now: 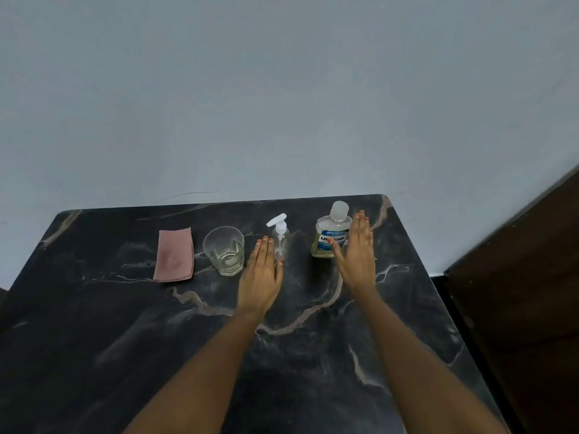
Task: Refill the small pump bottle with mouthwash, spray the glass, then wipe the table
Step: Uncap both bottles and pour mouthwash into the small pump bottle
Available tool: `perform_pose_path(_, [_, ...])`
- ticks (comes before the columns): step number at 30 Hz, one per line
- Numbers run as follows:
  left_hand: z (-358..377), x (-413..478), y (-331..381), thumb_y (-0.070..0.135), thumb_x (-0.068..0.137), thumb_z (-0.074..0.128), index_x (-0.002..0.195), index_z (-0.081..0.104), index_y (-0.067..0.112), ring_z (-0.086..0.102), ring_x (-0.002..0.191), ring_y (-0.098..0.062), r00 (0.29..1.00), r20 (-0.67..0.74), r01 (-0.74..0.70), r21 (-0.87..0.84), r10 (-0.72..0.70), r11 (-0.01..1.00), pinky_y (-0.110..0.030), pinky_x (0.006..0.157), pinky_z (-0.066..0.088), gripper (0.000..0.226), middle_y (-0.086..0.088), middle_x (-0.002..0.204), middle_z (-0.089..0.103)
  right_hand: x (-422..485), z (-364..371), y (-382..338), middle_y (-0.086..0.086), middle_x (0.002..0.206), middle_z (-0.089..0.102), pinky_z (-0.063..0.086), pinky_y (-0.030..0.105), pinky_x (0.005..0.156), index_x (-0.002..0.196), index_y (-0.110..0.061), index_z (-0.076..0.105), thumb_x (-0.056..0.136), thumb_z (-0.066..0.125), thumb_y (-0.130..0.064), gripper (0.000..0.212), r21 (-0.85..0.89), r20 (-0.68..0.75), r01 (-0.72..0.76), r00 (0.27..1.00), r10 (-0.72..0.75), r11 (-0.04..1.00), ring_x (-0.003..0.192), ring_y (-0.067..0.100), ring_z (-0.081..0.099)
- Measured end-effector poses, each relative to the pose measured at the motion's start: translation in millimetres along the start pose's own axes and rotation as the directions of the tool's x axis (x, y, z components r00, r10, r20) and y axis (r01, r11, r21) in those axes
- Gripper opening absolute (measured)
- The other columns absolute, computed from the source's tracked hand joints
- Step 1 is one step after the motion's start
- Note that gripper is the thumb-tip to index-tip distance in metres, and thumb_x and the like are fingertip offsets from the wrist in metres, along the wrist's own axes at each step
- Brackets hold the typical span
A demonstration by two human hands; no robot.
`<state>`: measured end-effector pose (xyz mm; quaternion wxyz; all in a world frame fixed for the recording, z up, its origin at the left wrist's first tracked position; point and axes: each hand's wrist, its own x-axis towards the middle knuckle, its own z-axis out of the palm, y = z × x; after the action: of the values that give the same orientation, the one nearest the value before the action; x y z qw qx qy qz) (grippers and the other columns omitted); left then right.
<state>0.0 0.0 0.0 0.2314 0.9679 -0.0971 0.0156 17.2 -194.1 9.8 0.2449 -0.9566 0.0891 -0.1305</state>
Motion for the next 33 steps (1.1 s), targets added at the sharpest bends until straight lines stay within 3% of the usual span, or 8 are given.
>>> perform_pose_path(4, [5.3,14.3,0.8,0.032,0.095,0.036,0.142,0.016,0.008,0.012,0.142,-0.018,0.984,0.002,0.177,-0.172,-0.18,0.969,-0.029,0.114,0.015,0.056,-0.008,0.153,0.018,10.9,5.6,9.1,0.006,0.156,0.004,0.012,0.043,0.116,0.145,-0.014,0.003,0.086,0.059,-0.032,0.083,0.199,0.109,-0.142,0.987,0.122,0.97,0.143,0.022,0.004])
perform_pose_path(6, [8.8,23.0,2.2,0.032,0.093,0.042,0.142,0.018,0.008,0.015,0.142,-0.019,0.97,0.02,0.239,-0.246,-0.241,0.939,-0.032,0.113,0.019,0.06,-0.008,0.152,0.021,18.6,9.7,12.3,0.007,0.154,0.016,0.025,0.049,0.112,0.144,-0.016,0.011,0.08,0.067,-0.024,0.086,0.317,0.139,-0.205,0.976,0.168,0.926,0.14,0.026,0.019])
perform_pose_path(8, [9.8,31.3,2.4,0.032,0.091,0.049,0.142,0.02,0.009,0.019,0.141,-0.02,0.954,0.031,0.291,-0.325,-0.297,0.9,-0.034,0.112,0.022,0.063,-0.008,0.151,0.024,25.8,12.4,15.8,0.009,0.148,0.032,0.034,0.047,0.105,0.142,-0.014,0.019,0.075,0.072,-0.017,0.086,0.437,0.172,-0.258,0.964,0.201,0.862,0.133,0.028,0.034])
perform_pose_path(11, [14.0,40.7,3.9,0.033,0.087,0.056,0.14,0.025,0.012,0.031,0.136,-0.025,0.945,0.044,0.311,-0.416,-0.323,0.854,-0.04,0.109,0.03,0.065,-0.009,0.147,0.033,32.6,17.3,22.5,0.013,0.134,0.049,0.041,0.032,0.096,0.135,-0.009,0.034,0.071,0.075,-0.01,0.077,0.534,0.221,-0.31,0.949,0.225,0.786,0.122,0.027,0.047])
perform_pose_path(13, [15.9,45.0,6.5,0.033,0.084,0.059,0.138,0.032,0.015,0.04,0.129,-0.026,0.941,0.04,0.314,-0.469,-0.336,0.825,-0.043,0.104,0.037,0.063,-0.007,0.142,0.041,33.9,19.0,24.2,0.015,0.127,0.055,0.042,0.025,0.089,0.131,-0.007,0.041,0.069,0.076,-0.008,0.071,0.553,0.211,-0.312,0.95,0.232,0.773,0.116,0.026,0.052])
perform_pose_path(21, [19.9,53.9,15.5,0.027,0.078,0.068,0.126,0.047,0.018,0.058,0.109,-0.027,0.903,-0.014,0.341,-0.581,-0.429,0.739,-0.049,0.091,0.049,0.053,-0.008,0.119,0.062,40.6,21.1,22.5,0.014,0.123,0.057,0.045,0.024,0.086,0.119,-0.007,0.048,0.067,0.077,-0.004,0.06,0.626,0.234,-0.339,0.941,0.246,0.702,0.102,0.013,0.052])
perform_pose_path(29, [16.2,45.3,15.5,0.02,0.075,0.071,0.119,0.053,0.014,0.061,0.103,-0.025,0.932,-0.033,0.271,-0.599,-0.362,0.754,-0.047,0.089,0.051,0.048,-0.009,0.113,0.066,32.6,7.1,18.6,0.009,0.111,0.059,0.047,0.026,0.084,0.111,-0.006,0.05,0.065,0.077,0.0,0.054,0.679,0.198,-0.316,0.948,0.25,0.662,0.101,0.017,0.055])
perform_pose_path(33, [10.9,26.9,18.5,0.021,0.074,0.072,0.118,0.054,0.014,0.063,0.097,-0.022,0.947,-0.036,0.236,-0.599,-0.321,0.765,-0.045,0.085,0.053,0.048,-0.008,0.107,0.068,14.6,-9.1,18.9,0.001,0.104,0.058,0.049,0.014,0.072,0.107,-0.009,0.051,0.065,0.077,-0.001,0.05,0.691,0.207,-0.323,0.945,0.252,0.646,0.098,0.014,0.056])
